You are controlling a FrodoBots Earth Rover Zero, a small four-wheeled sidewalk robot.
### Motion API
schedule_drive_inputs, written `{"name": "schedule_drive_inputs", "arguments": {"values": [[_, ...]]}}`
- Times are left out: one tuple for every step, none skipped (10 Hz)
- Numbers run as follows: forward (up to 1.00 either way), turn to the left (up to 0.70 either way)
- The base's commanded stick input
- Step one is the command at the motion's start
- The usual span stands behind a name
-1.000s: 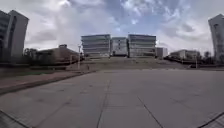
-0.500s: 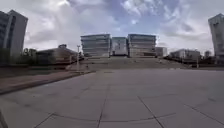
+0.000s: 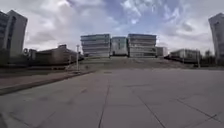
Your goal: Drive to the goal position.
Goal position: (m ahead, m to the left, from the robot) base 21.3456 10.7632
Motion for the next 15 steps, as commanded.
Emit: {"name": "schedule_drive_inputs", "arguments": {"values": [[0.7, 0.0], [0.7, 0.0], [0.7, 0.0], [0.7, 0.0], [0.7, 0.0], [0.7, 0.0], [0.7, 0.0], [0.7, 0.0], [0.7, 0.0], [0.7, 0.0], [0.7, 0.0], [0.7, 0.0], [0.7, 0.0], [0.7, 0.0], [0.7, 0.0]]}}
